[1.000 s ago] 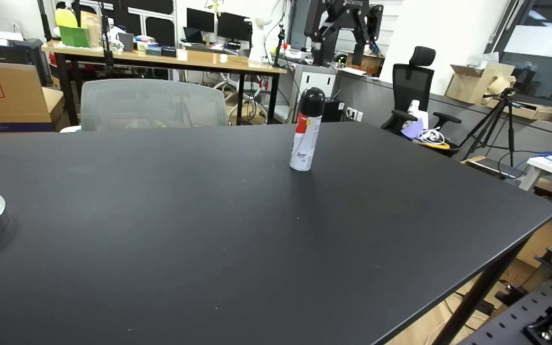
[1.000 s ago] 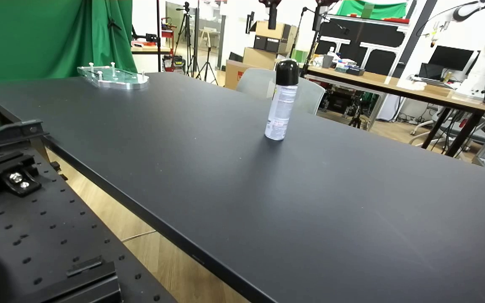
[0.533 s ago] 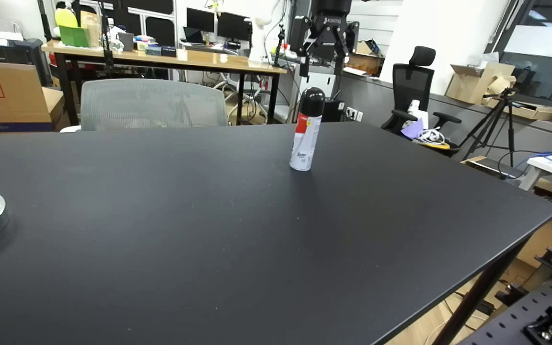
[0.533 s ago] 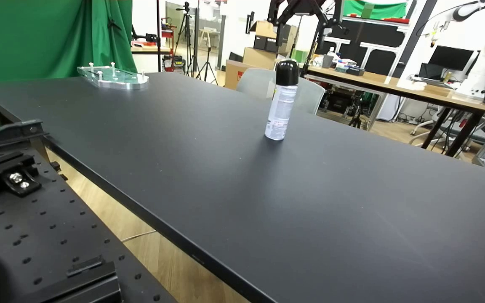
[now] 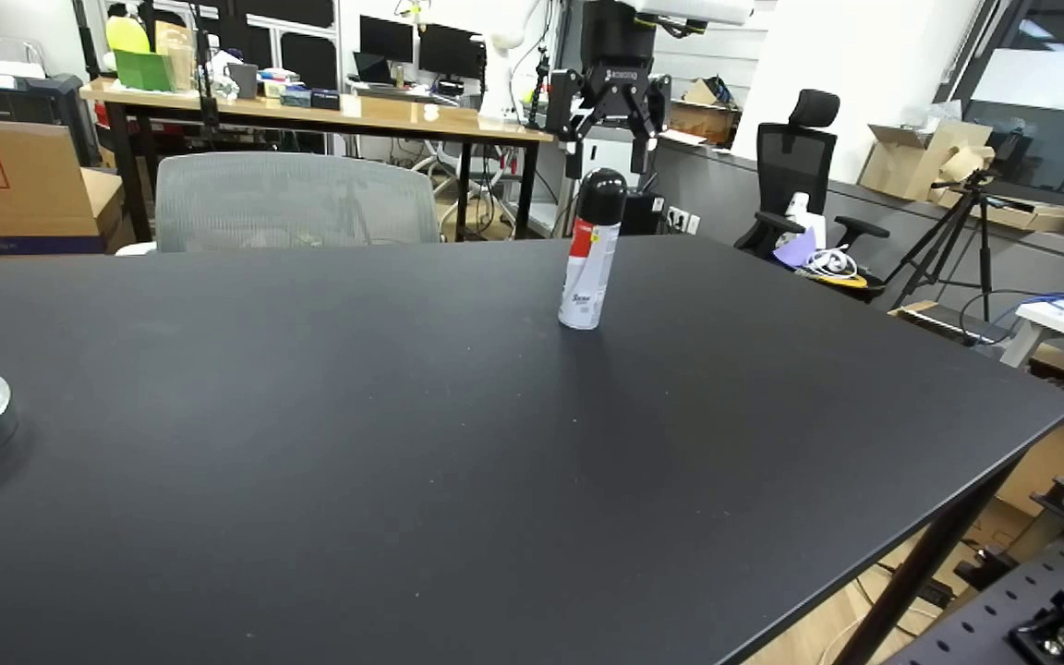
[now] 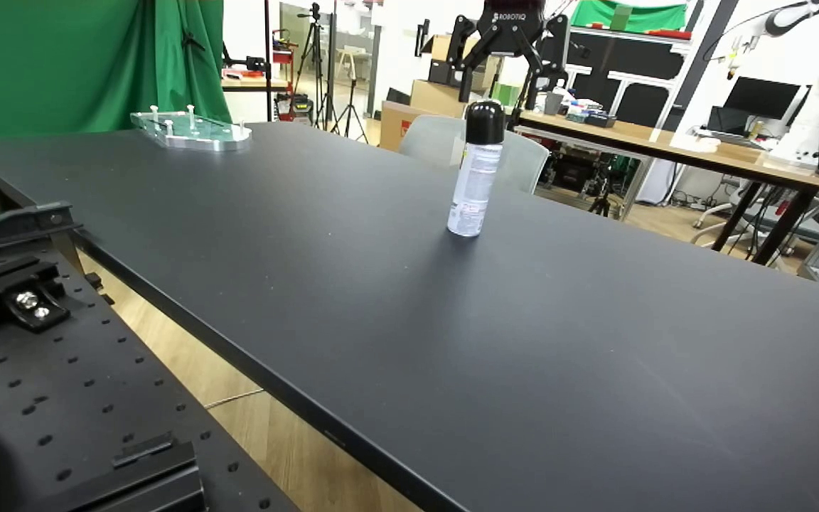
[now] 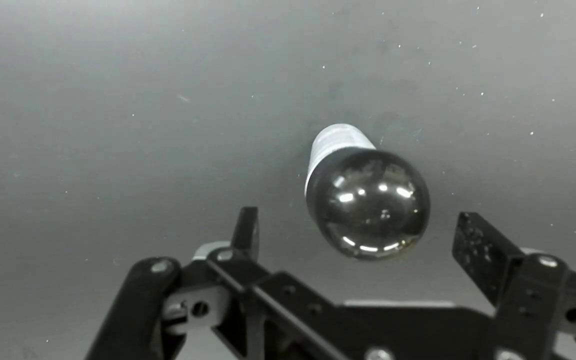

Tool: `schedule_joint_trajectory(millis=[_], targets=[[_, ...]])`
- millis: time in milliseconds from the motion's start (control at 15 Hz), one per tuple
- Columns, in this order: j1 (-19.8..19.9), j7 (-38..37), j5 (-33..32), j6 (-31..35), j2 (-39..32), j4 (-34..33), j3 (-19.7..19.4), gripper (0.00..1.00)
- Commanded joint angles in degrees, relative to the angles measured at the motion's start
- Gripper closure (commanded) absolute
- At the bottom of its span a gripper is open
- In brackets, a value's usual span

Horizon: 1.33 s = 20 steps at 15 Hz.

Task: Remove the black cap from the can and put it on the table

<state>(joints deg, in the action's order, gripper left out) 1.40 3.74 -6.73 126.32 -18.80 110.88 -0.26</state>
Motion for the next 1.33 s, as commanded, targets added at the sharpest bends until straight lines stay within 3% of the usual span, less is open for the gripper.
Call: schedule_joint_trajectory(millis=[0,200,267,400,733,1267], targets=[[-0.54,-0.11,-0.43,-3.11,-1.41,-2.87,-0.4,0.0],[-0.94,-0.51,-1.03,-4.44,-1.22,-2.75,-0.48,0.0],[-0.95,-0.48,-0.95,-4.73,-1.15,-2.7,-0.45,0.25],[-1.04,-0.5,-1.02,-5.03,-1.05,-2.65,-0.47,0.32],[-1.04,-0.47,-0.96,-5.24,-0.79,-2.56,-0.49,0.67],[-0.98,2.53,1.68,-6.96,3.51,-0.02,0.97,0.68]])
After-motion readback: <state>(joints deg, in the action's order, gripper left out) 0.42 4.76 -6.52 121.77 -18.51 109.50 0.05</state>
